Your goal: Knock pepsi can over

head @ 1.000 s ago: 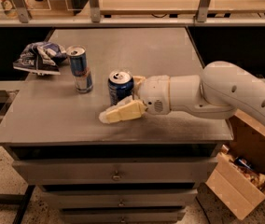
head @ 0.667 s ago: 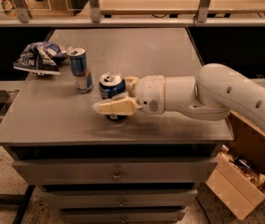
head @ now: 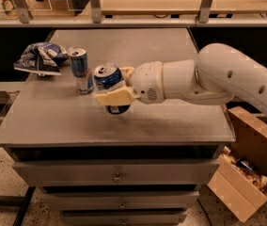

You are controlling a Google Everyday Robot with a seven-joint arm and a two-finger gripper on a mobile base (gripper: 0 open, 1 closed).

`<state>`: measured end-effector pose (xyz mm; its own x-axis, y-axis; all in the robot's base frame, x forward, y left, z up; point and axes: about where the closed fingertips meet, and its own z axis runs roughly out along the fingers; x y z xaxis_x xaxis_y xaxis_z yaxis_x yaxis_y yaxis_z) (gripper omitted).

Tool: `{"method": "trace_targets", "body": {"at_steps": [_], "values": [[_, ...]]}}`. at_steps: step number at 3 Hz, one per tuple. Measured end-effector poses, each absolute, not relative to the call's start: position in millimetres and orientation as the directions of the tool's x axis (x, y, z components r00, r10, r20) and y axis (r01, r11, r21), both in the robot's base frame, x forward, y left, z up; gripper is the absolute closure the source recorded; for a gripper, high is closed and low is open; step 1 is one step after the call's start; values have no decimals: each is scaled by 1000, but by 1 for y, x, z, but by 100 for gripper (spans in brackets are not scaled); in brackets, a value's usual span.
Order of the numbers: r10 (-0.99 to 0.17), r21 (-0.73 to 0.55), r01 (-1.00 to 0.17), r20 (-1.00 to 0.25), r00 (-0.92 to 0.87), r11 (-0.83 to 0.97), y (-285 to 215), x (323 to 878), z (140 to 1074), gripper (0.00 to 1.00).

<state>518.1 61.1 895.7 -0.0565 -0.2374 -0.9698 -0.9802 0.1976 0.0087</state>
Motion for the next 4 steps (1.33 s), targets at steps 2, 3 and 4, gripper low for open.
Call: {"method": "trace_targets", "body": {"at_steps": [2, 3, 4], "values": [[-621, -137, -972, -784, -12, 191, 52, 521, 946, 100], [-794, -142, -983, -607, -6, 115, 29, 518, 918, 100], [-918, -145, -989, -395, 35, 25, -16, 520, 868, 100]]}}
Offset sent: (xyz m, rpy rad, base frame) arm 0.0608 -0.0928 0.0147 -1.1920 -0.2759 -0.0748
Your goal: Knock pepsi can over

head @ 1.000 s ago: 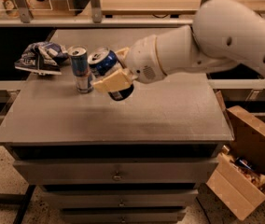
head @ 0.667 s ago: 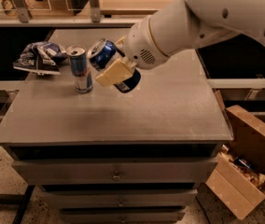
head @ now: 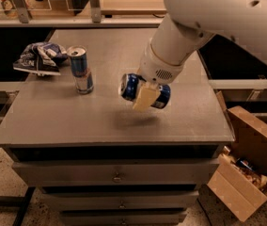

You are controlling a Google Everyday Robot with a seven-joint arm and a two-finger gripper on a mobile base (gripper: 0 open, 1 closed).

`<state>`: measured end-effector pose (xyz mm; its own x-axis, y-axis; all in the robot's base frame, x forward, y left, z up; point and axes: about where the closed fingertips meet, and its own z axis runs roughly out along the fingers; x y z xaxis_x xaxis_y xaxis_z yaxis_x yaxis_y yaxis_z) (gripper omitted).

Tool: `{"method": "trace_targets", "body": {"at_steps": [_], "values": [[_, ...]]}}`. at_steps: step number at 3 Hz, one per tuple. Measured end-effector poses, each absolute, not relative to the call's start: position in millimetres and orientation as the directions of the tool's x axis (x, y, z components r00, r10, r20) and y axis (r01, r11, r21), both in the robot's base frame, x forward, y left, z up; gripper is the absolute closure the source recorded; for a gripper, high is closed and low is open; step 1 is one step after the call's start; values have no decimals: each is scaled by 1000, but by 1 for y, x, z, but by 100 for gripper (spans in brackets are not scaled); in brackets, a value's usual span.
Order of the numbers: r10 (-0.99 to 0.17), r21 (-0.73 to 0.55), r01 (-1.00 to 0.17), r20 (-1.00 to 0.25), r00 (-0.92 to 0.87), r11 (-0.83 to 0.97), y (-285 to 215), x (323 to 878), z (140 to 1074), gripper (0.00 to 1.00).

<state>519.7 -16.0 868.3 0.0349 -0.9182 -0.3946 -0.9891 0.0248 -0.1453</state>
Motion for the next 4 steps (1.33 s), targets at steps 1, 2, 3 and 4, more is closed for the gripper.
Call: {"method": "trace_targets", "body": {"at_steps": [1, 2, 3, 4], "values": [[-980, -160, -987, -191, 55, -24, -59, 530, 828, 82], [-998, -220, -973, -16, 67, -62, -88, 543, 822, 59], [-987, -282, -955, 153, 50, -93, -114, 560, 834, 36], [-962, -283, -949, 267, 62, -140, -129, 574, 852, 13]]}}
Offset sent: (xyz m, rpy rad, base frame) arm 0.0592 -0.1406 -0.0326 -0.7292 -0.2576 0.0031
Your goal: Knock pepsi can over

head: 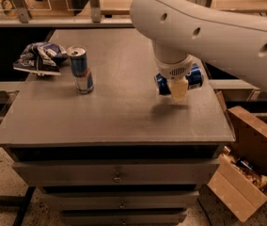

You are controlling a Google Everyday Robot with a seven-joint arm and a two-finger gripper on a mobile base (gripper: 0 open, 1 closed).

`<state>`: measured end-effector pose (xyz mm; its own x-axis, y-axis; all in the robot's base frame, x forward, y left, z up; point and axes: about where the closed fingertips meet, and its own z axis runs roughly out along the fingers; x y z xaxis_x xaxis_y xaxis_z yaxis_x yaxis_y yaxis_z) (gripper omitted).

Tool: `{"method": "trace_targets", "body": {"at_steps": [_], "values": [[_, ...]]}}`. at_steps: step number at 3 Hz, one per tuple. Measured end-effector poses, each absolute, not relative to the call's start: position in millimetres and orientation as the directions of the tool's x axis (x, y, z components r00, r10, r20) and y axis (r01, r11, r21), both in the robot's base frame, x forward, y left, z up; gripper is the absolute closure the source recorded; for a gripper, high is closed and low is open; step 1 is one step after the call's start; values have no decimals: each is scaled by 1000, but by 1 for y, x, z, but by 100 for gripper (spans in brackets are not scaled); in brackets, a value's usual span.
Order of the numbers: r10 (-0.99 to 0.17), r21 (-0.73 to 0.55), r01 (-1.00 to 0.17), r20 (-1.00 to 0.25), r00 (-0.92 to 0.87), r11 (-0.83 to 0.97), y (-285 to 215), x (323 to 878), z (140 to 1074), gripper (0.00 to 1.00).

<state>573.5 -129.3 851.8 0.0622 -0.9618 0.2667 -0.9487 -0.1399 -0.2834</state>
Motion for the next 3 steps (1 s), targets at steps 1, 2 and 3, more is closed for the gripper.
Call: {"method": "trace_targets", "body": {"at_steps": [1, 2, 3], "values": [[-950, -202, -963, 292, 115, -178, -140, 579, 866, 0], [-949, -81, -963, 206, 238, -259, -122, 567, 875, 0], [-950, -87, -963, 208, 234, -256, -123, 568, 874, 0]]}}
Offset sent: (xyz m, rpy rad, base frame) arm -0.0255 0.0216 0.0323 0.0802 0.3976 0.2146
